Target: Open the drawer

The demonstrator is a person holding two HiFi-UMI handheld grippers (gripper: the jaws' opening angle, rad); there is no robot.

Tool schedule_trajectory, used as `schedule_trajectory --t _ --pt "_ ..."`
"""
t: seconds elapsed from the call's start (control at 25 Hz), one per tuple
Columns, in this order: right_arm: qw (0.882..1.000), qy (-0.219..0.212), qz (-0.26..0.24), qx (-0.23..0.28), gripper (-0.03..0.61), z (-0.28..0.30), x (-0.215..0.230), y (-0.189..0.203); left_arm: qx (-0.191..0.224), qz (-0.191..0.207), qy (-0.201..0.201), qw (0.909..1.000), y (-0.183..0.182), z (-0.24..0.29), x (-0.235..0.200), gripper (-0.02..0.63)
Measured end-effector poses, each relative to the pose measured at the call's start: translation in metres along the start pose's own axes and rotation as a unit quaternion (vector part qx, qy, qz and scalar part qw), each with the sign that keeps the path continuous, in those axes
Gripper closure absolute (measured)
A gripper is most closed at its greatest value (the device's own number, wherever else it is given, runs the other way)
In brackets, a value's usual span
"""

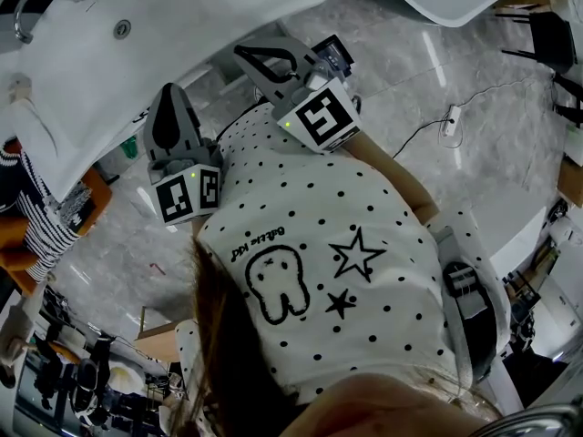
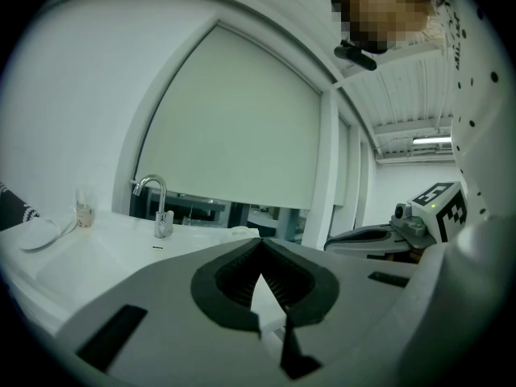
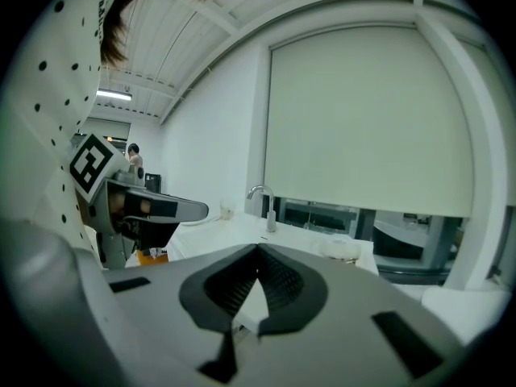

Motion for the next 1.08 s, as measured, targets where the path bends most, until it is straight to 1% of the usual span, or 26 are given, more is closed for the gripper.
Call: schedule_trajectory --t 0.2,1.08 --pt "1.0 -0.002 -0.004 0.0 0.566 -0.001 -0.0018 0.0003 -0.013 -0.004 -0.003 0.9999 0.0034 -0.0003 0.0008 0.609" --pt "1.0 -0.001 -0.005 0.0 0.566 -0.0026 -0.0019 0.0008 0.0 -0.011 0.006 0.9999 0.0017 -0.0018 0.0007 0.609"
Point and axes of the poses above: the fingertips, and each gripper's own axes: z forward along the fingers, x to its right, y out of its underside, the point moved 2 cm from there along -z, backward along the fingers, and after that the axes turned 14 degrees about -z, right-handed, at the moved point
